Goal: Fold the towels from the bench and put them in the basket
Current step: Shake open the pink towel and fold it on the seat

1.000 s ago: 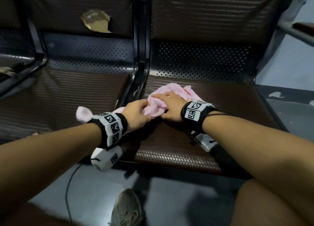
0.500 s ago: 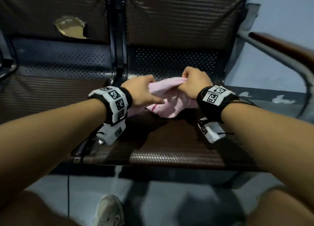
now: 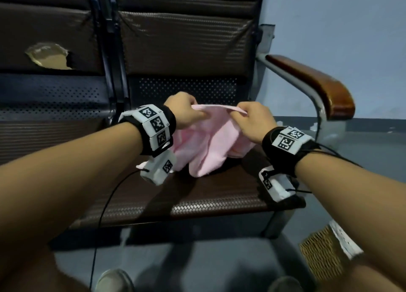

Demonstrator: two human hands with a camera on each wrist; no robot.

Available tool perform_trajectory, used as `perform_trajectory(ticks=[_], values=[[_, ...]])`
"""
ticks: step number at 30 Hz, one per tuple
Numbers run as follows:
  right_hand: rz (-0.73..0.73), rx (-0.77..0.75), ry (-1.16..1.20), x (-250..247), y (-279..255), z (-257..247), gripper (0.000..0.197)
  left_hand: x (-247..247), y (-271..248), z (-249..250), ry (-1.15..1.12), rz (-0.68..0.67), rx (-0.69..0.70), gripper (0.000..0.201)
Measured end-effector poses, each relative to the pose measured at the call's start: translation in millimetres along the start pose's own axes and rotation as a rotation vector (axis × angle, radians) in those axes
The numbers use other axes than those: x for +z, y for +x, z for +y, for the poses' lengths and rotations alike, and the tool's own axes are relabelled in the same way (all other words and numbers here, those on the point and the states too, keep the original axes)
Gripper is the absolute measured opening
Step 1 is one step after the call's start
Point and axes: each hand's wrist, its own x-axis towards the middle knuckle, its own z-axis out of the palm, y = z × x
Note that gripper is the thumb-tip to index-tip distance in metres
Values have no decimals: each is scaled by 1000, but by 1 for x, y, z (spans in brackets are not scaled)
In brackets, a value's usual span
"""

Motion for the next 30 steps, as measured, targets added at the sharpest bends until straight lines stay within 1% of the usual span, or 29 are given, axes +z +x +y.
perform_trajectory(ticks=[2,4,6,8,9,10,11,12,13,14,16,17,18,19,20,22,23,24,25,27,29,30], values=[[32,-50,26,-4,-3,-3,37,8,-1,5,-140,-15,-49,35],[20,-109,55,-7,-8,-10,32,10,-4,10,-374,-9,-116,33],[-40,-154,82,-6,-13,-15,23,9,-4,15,-547,54,-152,33],[-152,-185,-1,-3,-21,-19,20,6,-5,21,-678,129,-173,35],[-215,-183,-62,-1,-24,-19,21,4,-4,23,-768,151,-182,36],[-263,-175,-102,2,-26,-19,28,3,-5,26,-881,160,-196,37],[-277,-149,-125,3,-27,-19,37,1,-6,28,-981,167,-208,36],[-253,-131,-130,2,-27,-19,43,0,-6,29,-1043,179,-215,34],[-204,-115,-120,1,-26,-20,44,0,-4,28,-1072,193,-221,32],[-139,-127,-72,0,-26,-20,38,0,-3,26,-1076,208,-227,30],[-10,-144,99,-2,-26,-22,8,-2,-2,20,-1031,251,-236,25],[51,-170,154,-4,-27,-25,14,-3,-1,16,-984,273,-237,22],[72,-231,164,-4,-27,-28,25,-4,-2,12,-945,283,-235,19],[43,-275,131,-4,-26,-31,30,-5,-4,11,-936,278,-228,17],[-23,-311,69,-4,-27,-36,33,-6,-7,11,-952,256,-219,13],[-187,-315,-70,5,-28,-45,32,-7,-13,15,-988,208,-198,9],[-233,-262,-84,10,-28,-50,28,-7,-15,18,-998,195,-189,11],[-246,-186,-60,14,-28,-54,23,-7,-16,21,-1007,184,-181,14],[-229,-109,-32,18,-26,-58,24,-7,-17,24,-1009,169,-170,13],[-147,29,21,24,-19,-66,34,-9,-22,30,-961,141,-128,9],[-84,106,42,28,-12,-71,36,-12,-27,32,-920,126,-79,9],[-87,124,40,29,-10,-74,34,-14,-29,31,-927,135,-54,14]])
